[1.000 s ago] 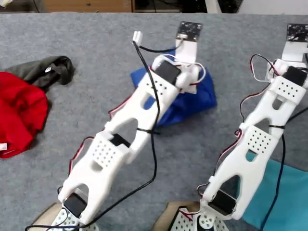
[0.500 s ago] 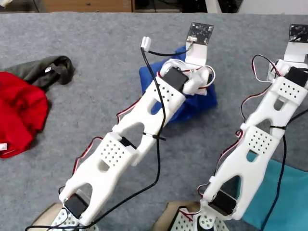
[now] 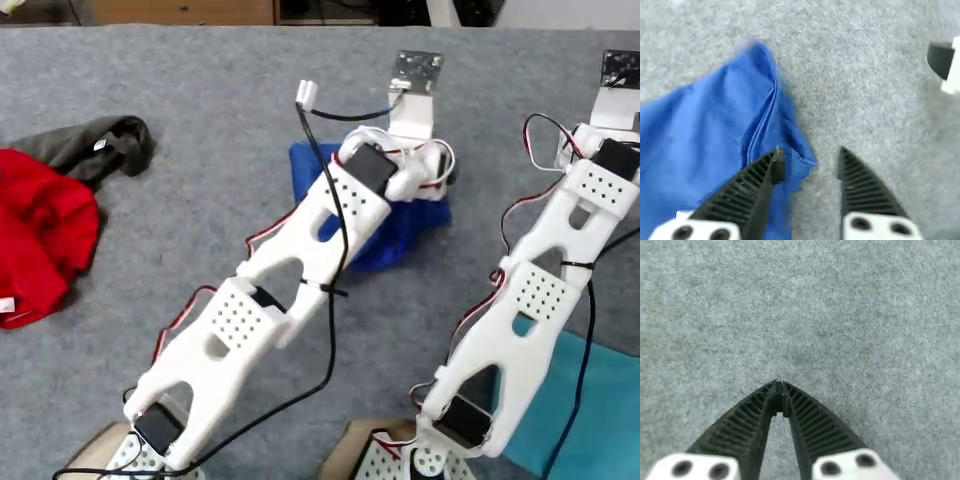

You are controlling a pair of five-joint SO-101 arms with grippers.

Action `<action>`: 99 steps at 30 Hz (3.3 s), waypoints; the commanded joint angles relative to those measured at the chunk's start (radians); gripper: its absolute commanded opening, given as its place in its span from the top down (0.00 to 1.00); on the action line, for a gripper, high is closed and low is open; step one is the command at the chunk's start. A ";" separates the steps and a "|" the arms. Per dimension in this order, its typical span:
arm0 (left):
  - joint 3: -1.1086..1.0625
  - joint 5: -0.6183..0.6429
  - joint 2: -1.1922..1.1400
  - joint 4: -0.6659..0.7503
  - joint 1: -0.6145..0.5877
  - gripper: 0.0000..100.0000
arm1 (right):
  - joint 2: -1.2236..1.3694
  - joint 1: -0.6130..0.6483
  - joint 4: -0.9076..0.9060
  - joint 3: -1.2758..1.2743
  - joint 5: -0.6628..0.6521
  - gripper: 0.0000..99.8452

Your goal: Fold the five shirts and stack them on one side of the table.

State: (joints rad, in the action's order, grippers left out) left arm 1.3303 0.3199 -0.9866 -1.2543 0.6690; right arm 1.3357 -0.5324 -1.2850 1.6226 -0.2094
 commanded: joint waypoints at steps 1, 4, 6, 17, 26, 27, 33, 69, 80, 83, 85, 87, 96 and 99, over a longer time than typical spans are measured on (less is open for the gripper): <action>0.055 0.043 0.022 0.018 -0.032 0.78 | -0.007 -0.018 0.021 0.045 0.009 1.00; 0.057 0.043 0.024 0.015 -0.071 0.78 | -0.007 -0.016 0.021 0.045 0.009 1.00; 0.057 0.043 0.024 0.014 -0.104 0.80 | -0.007 -0.016 0.020 0.045 0.009 1.00; -0.023 0.043 -0.045 0.023 -0.163 0.96 | -0.007 -0.016 0.020 0.045 0.009 1.00; 0.055 0.049 -0.182 0.015 -0.149 0.86 | -0.007 -0.015 0.020 0.044 0.009 1.00; 0.058 0.049 -0.182 0.015 -0.143 0.86 | -0.007 -0.012 0.020 0.044 0.008 1.00; 0.057 0.049 -0.183 0.015 -0.106 0.87 | -0.007 -0.005 0.018 0.044 0.003 1.00; 0.193 0.051 -0.179 -0.112 0.163 0.97 | -0.030 -0.143 0.064 0.044 0.244 1.00; 0.209 0.049 -0.183 -0.106 -0.052 0.89 | -0.030 -0.151 0.064 0.044 0.264 1.00; 0.176 0.051 -0.186 -0.080 -0.123 0.81 | -0.030 -0.148 0.064 0.044 0.264 1.00; 0.132 0.051 -0.185 -0.041 -0.143 0.81 | -0.030 -0.148 0.064 0.044 0.264 1.00; 0.098 0.051 -0.185 -0.005 -0.147 0.80 | -0.030 -0.148 0.064 0.044 0.264 1.00; 0.035 0.120 -0.185 0.023 -0.114 0.80 | -0.030 -0.148 0.064 0.042 0.262 1.00; 0.031 0.144 -0.186 0.023 -0.101 0.80 | -0.030 -0.148 0.064 0.042 0.262 1.00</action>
State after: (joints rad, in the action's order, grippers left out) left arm 1.3579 0.4365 -1.1891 -1.2528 0.5478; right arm 1.3357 -0.6736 -1.2421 1.6226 0.0483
